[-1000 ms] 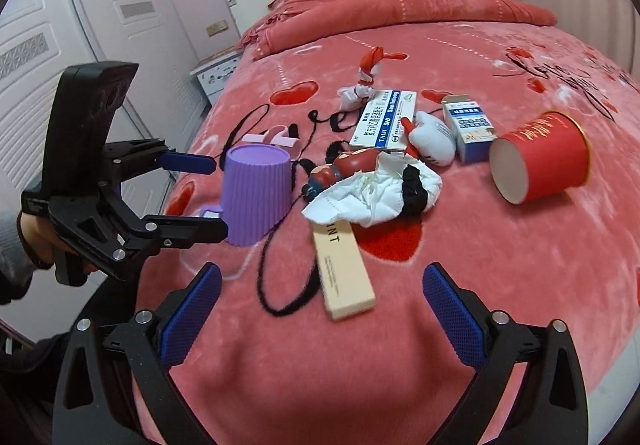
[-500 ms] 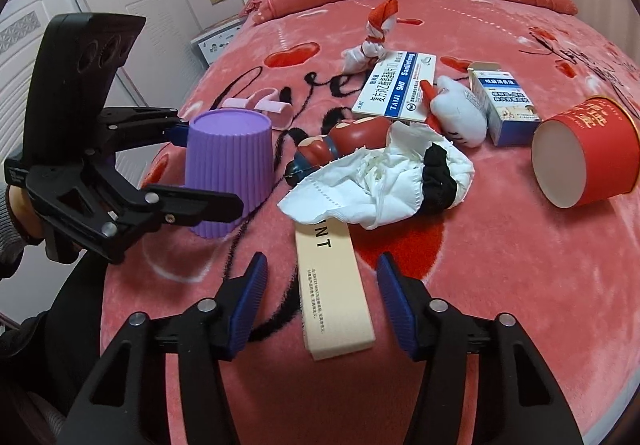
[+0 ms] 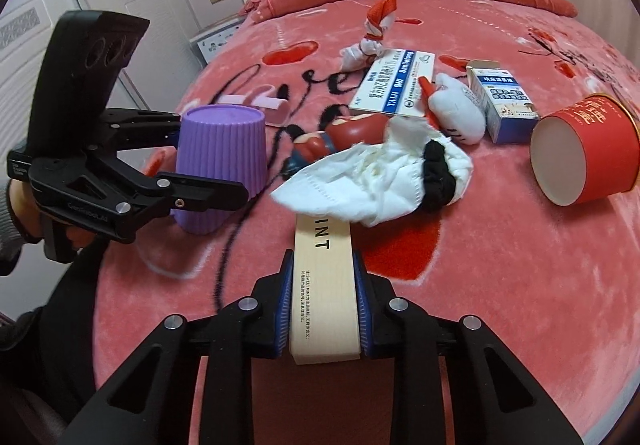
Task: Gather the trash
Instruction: 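Grasp the purple cup with the left tool while the right tool grasps the ET MINT box, then carry the purple cup and wooden box over the orange bin with both tools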
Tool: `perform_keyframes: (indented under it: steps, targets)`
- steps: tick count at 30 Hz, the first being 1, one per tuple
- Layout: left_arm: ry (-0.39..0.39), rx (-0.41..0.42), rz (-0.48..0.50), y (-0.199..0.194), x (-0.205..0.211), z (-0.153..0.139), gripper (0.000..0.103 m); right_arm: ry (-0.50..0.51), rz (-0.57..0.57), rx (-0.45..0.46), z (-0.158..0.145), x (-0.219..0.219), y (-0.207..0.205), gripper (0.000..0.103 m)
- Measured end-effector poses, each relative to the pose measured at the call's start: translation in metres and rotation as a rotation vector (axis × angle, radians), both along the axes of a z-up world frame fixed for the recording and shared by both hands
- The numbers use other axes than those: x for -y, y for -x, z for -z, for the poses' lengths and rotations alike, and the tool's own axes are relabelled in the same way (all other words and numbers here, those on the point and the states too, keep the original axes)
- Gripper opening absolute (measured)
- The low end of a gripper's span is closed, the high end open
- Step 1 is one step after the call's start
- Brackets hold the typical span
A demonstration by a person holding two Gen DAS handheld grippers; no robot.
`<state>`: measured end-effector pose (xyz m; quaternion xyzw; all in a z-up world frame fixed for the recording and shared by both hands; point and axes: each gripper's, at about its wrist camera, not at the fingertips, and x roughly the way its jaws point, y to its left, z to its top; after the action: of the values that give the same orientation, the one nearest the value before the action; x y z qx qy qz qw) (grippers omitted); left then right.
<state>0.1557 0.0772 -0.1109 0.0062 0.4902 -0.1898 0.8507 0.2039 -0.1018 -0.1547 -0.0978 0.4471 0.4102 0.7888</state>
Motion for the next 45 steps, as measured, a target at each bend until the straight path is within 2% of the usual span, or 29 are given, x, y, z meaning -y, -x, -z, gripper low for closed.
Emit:
perform_keyframes:
  steps: [11, 21, 26, 31, 38, 45]
  targets:
    - [-0.016, 0.016, 0.021, 0.039, 0.012, -0.022, 0.068, -0.045, -0.03, 0.011, -0.029, 0.01, 0.042, 0.027]
    - [0.0, 0.065, 0.056, 0.1, 0.041, -0.054, 0.068, -0.096, -0.022, 0.041, -0.062, 0.049, 0.101, 0.027]
    - [0.013, 0.084, 0.127, 0.126, 0.07, -0.067, 0.068, -0.13, 0.016, 0.053, -0.075, 0.081, 0.137, 0.027]
    - [0.015, 0.116, 0.21, 0.135, 0.107, -0.08, 0.068, -0.163, 0.085, 0.092, -0.094, 0.123, 0.168, 0.027]
    - [0.019, 0.147, 0.377, 0.125, 0.183, -0.087, 0.068, -0.19, 0.235, 0.145, -0.112, 0.195, 0.191, 0.027]
    - [0.022, 0.139, 0.55, 0.107, 0.266, -0.083, 0.068, -0.191, 0.421, 0.188, -0.117, 0.283, 0.21, 0.027]
